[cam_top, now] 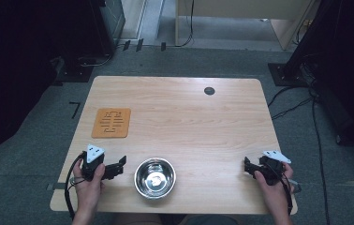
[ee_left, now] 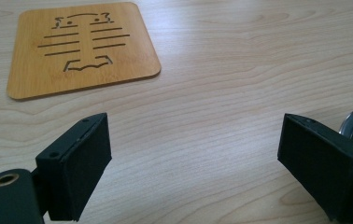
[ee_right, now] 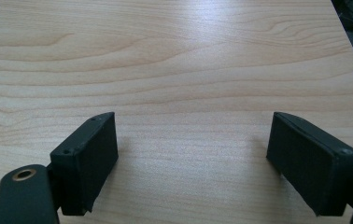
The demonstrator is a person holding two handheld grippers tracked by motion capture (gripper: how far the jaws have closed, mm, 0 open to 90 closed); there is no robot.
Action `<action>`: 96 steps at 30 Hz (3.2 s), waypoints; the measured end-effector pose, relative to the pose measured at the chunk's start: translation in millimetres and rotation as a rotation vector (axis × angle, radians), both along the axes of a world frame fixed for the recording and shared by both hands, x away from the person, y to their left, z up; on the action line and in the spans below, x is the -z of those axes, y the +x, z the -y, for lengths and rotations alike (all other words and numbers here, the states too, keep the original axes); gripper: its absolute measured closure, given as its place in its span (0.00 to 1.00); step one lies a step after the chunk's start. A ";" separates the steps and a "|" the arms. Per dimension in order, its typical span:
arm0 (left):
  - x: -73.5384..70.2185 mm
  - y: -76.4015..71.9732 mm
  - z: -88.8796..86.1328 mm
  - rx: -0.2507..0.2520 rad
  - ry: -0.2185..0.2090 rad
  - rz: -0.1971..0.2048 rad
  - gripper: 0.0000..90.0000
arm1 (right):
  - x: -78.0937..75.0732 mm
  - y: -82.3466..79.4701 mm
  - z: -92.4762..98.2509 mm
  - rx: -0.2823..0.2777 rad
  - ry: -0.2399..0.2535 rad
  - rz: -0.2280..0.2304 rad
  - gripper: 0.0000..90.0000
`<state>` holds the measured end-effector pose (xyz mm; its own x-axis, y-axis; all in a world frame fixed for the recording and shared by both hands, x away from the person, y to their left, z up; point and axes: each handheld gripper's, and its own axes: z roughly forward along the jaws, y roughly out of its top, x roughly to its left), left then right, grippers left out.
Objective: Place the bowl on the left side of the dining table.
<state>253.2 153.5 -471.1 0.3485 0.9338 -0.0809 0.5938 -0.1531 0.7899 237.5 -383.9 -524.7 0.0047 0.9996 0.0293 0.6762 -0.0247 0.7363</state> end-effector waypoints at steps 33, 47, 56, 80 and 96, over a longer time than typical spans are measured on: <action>-1.4 -4.8 20.6 0.055 -0.037 -0.003 0.11 | 0.0 0.0 0.0 0.000 0.000 0.000 0.18; -1.0 -6.8 29.6 0.079 -0.052 -0.009 0.11 | 0.0 0.0 0.0 0.000 0.000 0.000 0.18; 0.7 -8.0 36.5 0.097 -0.055 -0.022 0.11 | 0.0 0.0 0.0 0.000 0.000 0.000 0.18; 11.0 -8.8 54.2 0.139 -0.078 -0.085 0.11 | 0.0 0.2 0.0 -0.002 0.001 0.000 0.18; 25.9 -6.0 68.8 0.207 -0.008 -0.227 0.16 | 0.0 0.2 -0.1 0.000 0.002 -0.001 0.18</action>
<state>247.2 84.6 -497.0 0.5034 0.8437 -0.1862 0.7124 -0.2834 0.6421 237.7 -383.8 -524.7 0.0051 0.9995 0.0315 0.6772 -0.0266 0.7353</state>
